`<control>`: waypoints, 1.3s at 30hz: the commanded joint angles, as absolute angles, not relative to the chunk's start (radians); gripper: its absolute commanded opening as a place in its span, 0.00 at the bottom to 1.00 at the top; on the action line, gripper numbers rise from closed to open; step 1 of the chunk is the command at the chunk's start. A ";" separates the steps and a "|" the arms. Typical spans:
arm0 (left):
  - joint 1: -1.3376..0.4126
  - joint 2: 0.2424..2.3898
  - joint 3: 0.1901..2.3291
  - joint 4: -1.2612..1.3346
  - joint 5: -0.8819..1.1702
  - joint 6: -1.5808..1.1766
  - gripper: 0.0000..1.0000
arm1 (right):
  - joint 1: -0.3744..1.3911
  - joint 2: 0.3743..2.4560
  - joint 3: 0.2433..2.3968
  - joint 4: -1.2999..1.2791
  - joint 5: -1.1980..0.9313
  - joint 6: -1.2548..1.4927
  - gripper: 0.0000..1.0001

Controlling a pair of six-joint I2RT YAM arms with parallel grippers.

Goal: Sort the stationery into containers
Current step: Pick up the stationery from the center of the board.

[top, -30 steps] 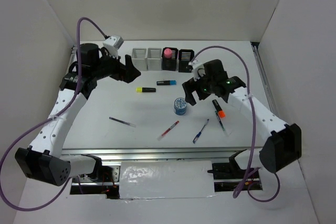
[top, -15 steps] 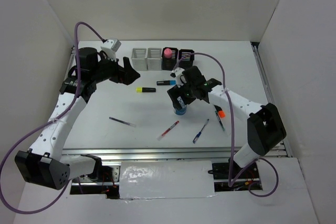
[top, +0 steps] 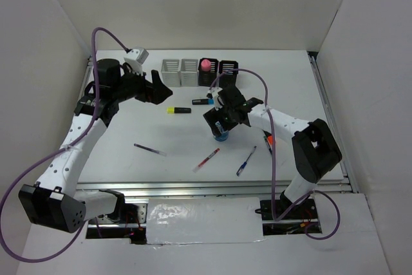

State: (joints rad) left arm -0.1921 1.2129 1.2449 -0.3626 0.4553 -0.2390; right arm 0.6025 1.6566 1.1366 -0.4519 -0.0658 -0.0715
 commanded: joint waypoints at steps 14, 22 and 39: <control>-0.187 1.218 1.243 -0.302 0.479 -0.230 0.99 | 0.612 1.663 1.115 -0.388 -0.077 -0.080 0.70; -0.189 1.221 1.239 -0.295 0.480 -0.230 0.99 | 0.603 1.602 1.144 -0.403 -0.084 -0.095 0.48; -0.190 1.275 1.301 -0.302 0.480 -0.184 0.99 | 0.416 1.506 1.471 -0.476 -0.141 -0.175 0.14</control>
